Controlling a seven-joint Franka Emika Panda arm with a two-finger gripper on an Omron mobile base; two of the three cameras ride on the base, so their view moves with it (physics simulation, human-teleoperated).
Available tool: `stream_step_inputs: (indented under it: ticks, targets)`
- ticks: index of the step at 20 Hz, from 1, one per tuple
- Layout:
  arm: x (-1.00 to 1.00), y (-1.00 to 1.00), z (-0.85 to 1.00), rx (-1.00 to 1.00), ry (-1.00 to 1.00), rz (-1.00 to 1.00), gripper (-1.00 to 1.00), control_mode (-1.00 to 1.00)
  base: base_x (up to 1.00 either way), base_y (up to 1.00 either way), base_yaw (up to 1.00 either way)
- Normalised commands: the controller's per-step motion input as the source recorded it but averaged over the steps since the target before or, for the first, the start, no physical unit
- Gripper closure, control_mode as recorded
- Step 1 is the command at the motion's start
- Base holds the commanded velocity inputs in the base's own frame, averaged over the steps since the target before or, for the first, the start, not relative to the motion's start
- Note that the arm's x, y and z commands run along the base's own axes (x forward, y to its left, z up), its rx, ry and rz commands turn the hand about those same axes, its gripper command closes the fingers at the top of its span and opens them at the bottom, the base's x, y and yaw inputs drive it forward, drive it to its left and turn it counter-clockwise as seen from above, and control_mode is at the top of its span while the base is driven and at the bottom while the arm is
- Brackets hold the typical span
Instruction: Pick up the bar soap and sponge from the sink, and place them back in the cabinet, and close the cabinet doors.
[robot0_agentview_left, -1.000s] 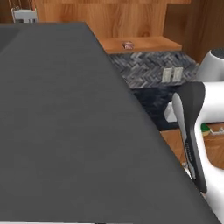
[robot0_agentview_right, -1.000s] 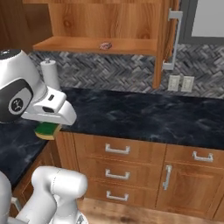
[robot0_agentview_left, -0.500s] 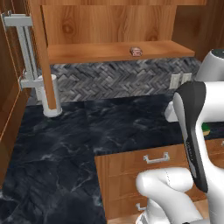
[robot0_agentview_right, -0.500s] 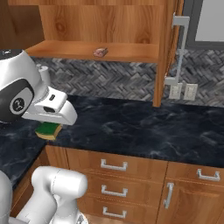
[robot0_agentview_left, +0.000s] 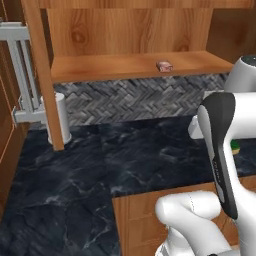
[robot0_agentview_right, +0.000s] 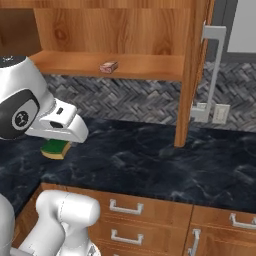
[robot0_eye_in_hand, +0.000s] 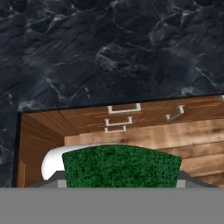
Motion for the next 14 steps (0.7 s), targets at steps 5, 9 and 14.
stream_step_inputs:
  ticks: [5,9,14]
  targets:
    - [0.0,0.0,0.0,0.0,0.0,0.0,1.0,1.0,0.33,0.07,0.0]
    - [0.0,0.0,0.0,0.0,0.0,0.0,1.0,1.0,0.26,0.06,0.0]
    - [0.0,0.0,0.0,0.0,0.0,0.0,1.0,1.0,0.21,0.11,0.0]
